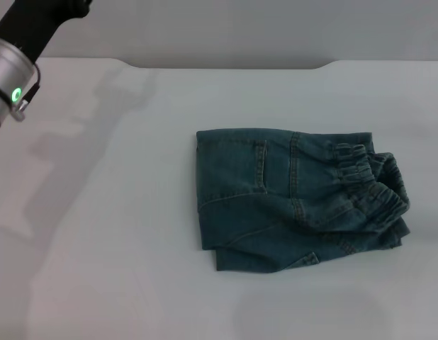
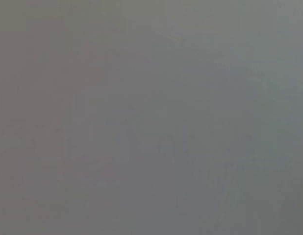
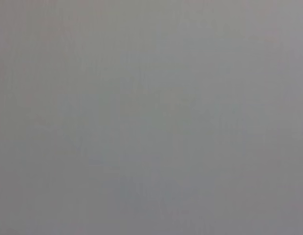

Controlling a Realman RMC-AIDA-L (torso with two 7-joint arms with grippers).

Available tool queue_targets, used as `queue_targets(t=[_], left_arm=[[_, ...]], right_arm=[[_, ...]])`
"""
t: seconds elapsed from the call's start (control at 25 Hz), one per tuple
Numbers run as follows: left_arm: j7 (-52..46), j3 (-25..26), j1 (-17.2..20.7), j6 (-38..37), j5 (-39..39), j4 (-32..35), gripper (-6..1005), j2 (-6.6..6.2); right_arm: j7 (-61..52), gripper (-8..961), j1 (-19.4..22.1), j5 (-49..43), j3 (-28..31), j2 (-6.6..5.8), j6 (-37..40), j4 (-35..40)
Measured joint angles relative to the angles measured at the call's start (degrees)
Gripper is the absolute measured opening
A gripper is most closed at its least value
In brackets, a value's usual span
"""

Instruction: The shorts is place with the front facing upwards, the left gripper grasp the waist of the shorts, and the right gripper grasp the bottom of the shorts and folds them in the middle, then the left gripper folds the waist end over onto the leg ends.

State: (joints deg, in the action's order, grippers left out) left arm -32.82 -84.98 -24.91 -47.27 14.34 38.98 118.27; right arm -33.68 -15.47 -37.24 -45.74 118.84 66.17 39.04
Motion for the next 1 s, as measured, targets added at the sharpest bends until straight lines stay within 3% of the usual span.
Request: queue_targets(t=[0.16, 1.0], left_arm=[[0.1, 0.6, 0.7, -0.5, -1.0, -1.2, 665, -0.08], [0.4, 0.4, 0.1, -1.8, -1.1, -4.2, 665, 0.03]], right_arm=[[4.3, 541, -1.1, 5.9, 0.0, 0.04, 4.1, -5.1], [4.9, 541, -3.6, 6.8, 2.2, 0.10, 8.3, -10.3]])
